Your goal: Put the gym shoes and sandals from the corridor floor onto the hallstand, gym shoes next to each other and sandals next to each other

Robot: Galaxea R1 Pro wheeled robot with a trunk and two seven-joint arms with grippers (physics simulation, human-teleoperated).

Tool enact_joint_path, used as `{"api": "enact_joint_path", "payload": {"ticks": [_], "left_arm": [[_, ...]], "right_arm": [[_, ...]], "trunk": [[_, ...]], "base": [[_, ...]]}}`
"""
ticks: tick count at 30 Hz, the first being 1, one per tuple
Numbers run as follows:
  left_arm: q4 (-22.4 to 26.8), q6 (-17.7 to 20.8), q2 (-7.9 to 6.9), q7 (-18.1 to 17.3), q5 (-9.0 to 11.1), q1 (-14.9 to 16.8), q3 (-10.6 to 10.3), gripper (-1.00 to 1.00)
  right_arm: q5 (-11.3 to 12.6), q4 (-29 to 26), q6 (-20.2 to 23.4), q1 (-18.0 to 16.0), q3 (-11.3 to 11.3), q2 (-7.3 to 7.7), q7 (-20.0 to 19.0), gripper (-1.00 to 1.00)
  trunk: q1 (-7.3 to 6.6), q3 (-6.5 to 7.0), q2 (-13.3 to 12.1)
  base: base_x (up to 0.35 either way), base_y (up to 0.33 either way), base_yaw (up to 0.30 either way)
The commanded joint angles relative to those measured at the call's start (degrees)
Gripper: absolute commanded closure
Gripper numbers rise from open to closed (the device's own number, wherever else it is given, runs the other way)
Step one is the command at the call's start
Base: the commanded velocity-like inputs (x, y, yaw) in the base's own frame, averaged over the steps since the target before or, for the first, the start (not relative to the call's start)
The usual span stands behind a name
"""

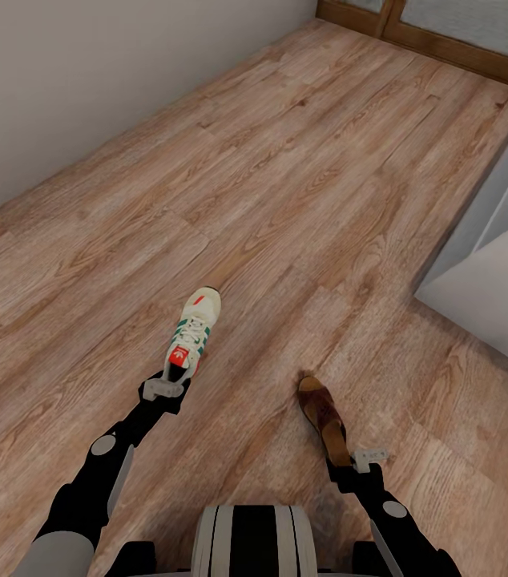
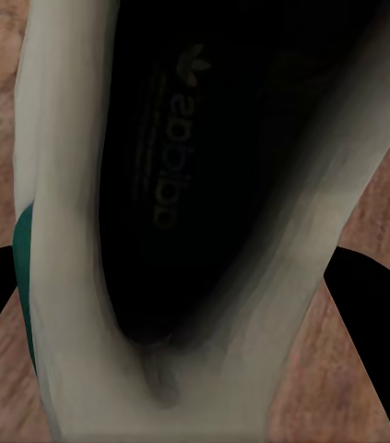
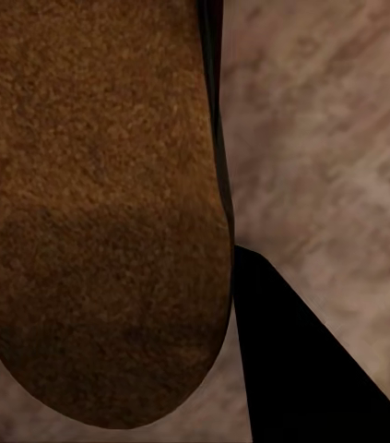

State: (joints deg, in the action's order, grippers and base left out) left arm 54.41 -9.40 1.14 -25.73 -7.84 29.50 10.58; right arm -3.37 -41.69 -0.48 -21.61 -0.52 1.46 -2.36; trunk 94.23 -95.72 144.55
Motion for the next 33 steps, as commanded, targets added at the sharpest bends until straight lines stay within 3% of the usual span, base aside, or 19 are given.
{"api": "enact_joint_path", "payload": {"ticks": [1, 10, 33], "left_arm": [[0.0, -0.36, 0.09, -0.38, -0.6, 0.03, 0.32, 1.0], [0.0, -0.35, 0.09, -0.38, -0.6, 0.03, 0.4, 1.0], [-0.51, -0.06, 0.08, -0.15, -0.58, 0.03, 0.76, 1.0]], "right_arm": [[-0.05, 0.02, -0.04, -0.01, -0.07, 0.05, -0.12, 1.0], [-0.05, 0.07, -0.04, -0.01, -0.09, 0.12, -0.19, 1.0], [-0.12, 0.11, -0.19, -0.01, -0.26, 0.18, -0.31, 1.0]], "trunk": [[-0.01, -0.02, 0.01], [-0.01, -0.02, 0.01], [-0.6, 5.07, -0.3]], "base": [[0.0, 0.0, 0.0], [0.0, 0.0, 0.0], [0.0, 0.0, 0.0]]}}
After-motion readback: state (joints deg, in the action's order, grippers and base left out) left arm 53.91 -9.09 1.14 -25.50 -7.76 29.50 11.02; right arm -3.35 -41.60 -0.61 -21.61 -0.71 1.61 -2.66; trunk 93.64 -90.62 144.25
